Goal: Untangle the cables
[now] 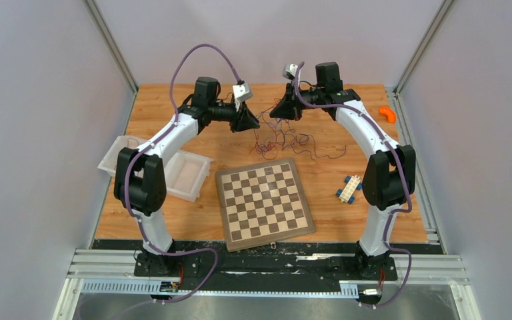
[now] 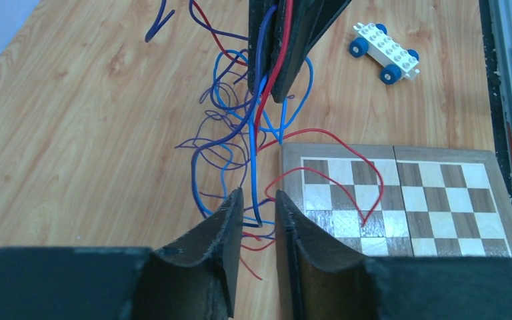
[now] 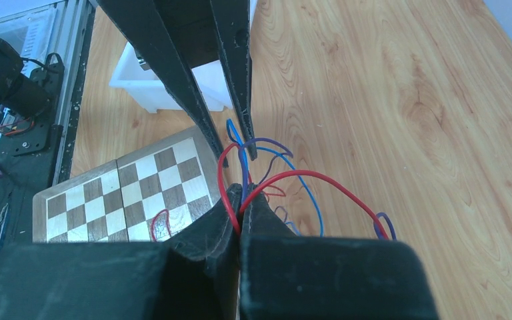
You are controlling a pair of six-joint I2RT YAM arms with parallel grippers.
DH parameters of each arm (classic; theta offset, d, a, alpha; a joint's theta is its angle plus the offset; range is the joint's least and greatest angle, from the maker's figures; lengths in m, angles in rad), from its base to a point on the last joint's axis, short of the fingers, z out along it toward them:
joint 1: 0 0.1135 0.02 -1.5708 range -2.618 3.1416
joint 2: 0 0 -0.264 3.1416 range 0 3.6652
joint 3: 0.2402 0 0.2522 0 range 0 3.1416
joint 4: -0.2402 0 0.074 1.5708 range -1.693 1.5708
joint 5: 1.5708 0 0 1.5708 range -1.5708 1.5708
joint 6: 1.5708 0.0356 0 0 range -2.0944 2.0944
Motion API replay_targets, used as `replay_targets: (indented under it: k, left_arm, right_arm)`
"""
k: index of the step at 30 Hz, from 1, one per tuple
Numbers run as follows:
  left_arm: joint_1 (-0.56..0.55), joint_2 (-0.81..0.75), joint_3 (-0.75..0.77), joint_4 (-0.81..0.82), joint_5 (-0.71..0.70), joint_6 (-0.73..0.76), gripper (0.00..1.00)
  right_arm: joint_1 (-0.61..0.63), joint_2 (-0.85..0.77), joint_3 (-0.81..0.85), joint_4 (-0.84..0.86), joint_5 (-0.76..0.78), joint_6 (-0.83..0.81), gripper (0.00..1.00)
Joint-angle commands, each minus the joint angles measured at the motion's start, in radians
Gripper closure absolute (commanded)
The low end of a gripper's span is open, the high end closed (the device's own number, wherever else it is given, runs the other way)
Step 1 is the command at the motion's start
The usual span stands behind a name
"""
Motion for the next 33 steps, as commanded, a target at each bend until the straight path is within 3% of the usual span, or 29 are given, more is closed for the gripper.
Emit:
replay_targets:
  k: [1,3,6,8,16,23,27,33]
  left_arm:
    - [-0.001,-0.063,-0.032,0.122,0.013,-0.027,0.70]
    - [0.000,-0.081,-0.042,0.139,-0.006,-0.043,0.74]
    - [0.002,-0.104,-0.034,0.137,-0.043,-0.069,0.97]
    - [0.011,-0.129,-0.028,0.124,-0.062,-0.083,1.00]
    - [0.116,-0.218,0.072,0.037,-0.094,-0.191,1.00]
    - [0.195,-0.259,0.180,0.029,-0.126,-0.311,1.00]
    - [0.262,-0.269,0.310,0.039,-0.155,-0.387,1.00]
    - [0.327,-0.297,0.438,0.020,-0.213,-0.443,1.00]
  right_arm:
    - [0.002,-0.054,0.034,0.049,-0.028,0.000,1.00]
    - [0.003,-0.051,0.028,0.049,-0.025,0.000,1.00]
    - [0.003,-0.048,0.012,0.049,-0.007,-0.003,1.00]
    - [-0.004,-0.045,-0.017,0.048,0.024,-0.021,0.98]
    - [-0.076,0.024,-0.194,0.049,0.164,-0.139,0.91]
    - [-0.115,0.125,-0.216,0.048,0.299,-0.175,0.92]
    - [-0.140,0.167,-0.214,0.048,0.367,-0.188,1.00]
    - [-0.149,0.228,-0.224,0.048,0.514,-0.244,1.00]
